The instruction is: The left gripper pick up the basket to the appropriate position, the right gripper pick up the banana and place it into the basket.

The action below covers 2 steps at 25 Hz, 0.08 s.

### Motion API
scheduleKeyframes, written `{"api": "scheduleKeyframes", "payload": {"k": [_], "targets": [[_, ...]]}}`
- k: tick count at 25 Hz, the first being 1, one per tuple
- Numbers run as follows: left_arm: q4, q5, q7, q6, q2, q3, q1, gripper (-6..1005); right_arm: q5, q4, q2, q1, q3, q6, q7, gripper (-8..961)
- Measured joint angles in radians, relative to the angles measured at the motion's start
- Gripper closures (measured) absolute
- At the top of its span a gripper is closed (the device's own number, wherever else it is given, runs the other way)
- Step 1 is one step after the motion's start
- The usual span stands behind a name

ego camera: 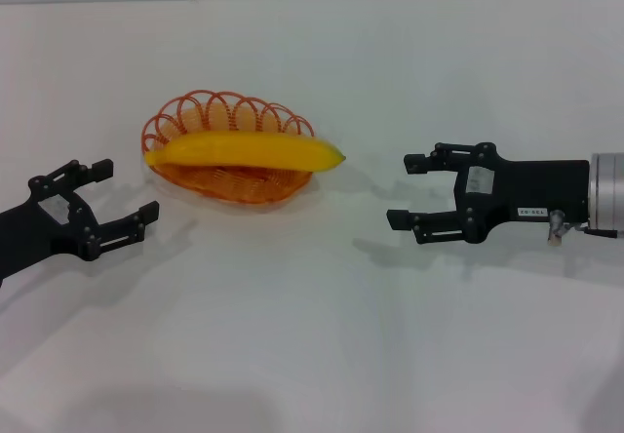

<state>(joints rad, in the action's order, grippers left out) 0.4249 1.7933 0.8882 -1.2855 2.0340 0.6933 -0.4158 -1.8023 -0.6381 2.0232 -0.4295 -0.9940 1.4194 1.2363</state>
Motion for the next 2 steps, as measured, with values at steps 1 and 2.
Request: {"api": "scheduleKeyframes", "payload": {"k": [1, 2], "targets": [[0.0, 0.0, 0.0, 0.0, 0.0, 0.0, 0.0, 116, 0.0, 0.0, 0.0, 0.0, 0.0, 0.001, 0.0, 120], [0.0, 0.0, 0.0, 0.0, 0.0, 0.0, 0.0, 116, 0.0, 0.0, 0.0, 0.0, 0.0, 0.001, 0.0, 120]]}}
